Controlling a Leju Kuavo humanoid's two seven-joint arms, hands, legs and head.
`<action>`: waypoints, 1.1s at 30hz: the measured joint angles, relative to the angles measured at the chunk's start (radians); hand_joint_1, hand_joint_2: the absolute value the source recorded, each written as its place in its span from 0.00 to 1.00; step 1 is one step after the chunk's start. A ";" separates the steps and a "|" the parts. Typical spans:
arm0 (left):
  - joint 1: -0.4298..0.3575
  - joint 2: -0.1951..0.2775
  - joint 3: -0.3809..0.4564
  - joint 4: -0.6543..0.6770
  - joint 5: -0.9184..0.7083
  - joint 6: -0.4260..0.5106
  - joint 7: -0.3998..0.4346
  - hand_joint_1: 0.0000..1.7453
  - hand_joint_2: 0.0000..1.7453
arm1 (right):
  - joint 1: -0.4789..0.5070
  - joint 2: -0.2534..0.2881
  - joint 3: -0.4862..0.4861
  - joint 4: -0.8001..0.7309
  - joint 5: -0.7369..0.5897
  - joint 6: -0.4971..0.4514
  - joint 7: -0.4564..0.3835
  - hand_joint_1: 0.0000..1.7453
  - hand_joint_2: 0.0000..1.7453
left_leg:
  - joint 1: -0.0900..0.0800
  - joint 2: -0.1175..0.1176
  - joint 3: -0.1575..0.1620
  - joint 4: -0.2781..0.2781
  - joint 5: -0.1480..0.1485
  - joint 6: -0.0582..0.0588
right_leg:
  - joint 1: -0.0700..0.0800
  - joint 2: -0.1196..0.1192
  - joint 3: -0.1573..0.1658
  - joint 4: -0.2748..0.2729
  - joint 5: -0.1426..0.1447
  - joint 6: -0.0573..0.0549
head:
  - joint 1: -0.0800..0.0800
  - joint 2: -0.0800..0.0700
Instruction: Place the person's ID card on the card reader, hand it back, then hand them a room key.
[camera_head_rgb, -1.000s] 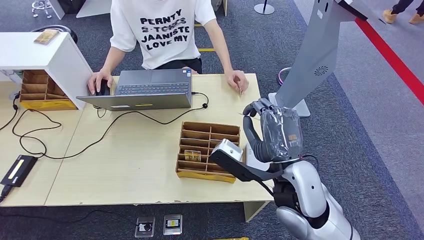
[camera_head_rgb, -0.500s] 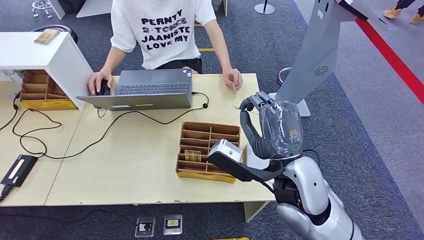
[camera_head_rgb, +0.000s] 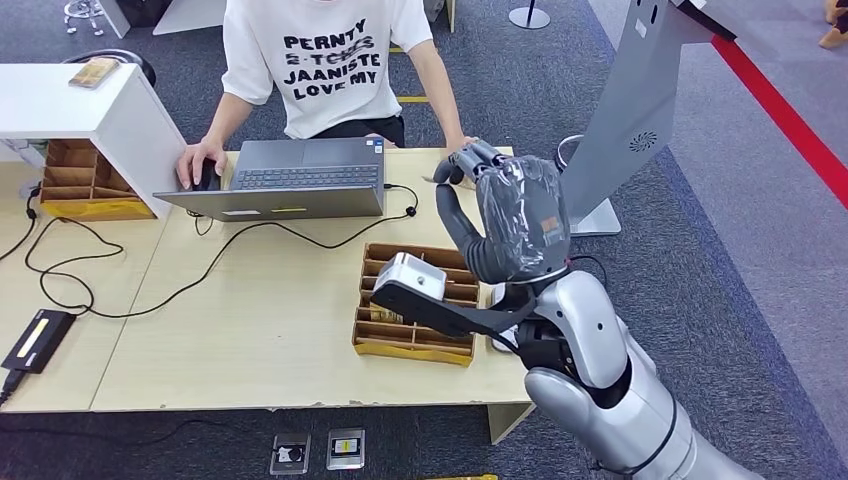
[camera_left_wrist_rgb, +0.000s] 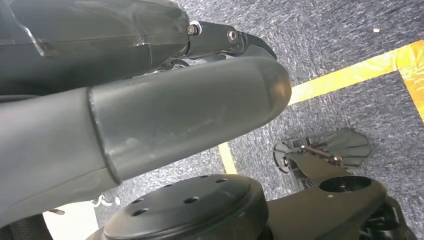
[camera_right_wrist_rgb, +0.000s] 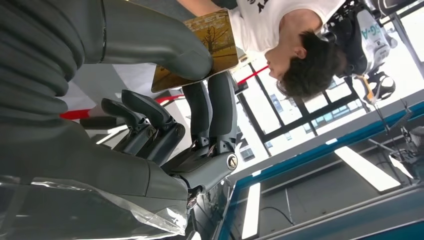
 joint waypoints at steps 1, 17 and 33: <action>-0.001 0.000 0.000 0.000 -0.001 -0.001 0.002 0.00 0.00 | -0.006 0.006 0.003 0.008 -0.002 0.000 -0.002 1.00 1.00 | 0.000 0.000 0.000 0.000 0.000 0.000 | 0.000 0.000 0.000 0.000 0.000 0.000 | 0.000 0.000; -0.032 0.000 -0.003 0.000 -0.036 -0.025 0.026 0.00 0.00 | -0.144 0.091 0.032 0.205 -0.040 -0.001 -0.031 1.00 1.00 | 0.000 0.000 0.000 0.000 0.000 0.000 | 0.000 0.000 0.000 0.000 0.000 0.000 | 0.000 0.000; -0.041 0.000 -0.005 0.000 -0.038 -0.028 0.028 0.00 0.00 | -0.310 0.188 0.076 0.534 -0.134 -0.080 -0.094 1.00 1.00 | 0.000 0.000 0.000 0.000 0.000 0.000 | 0.000 0.000 0.000 0.000 0.000 0.000 | 0.000 0.000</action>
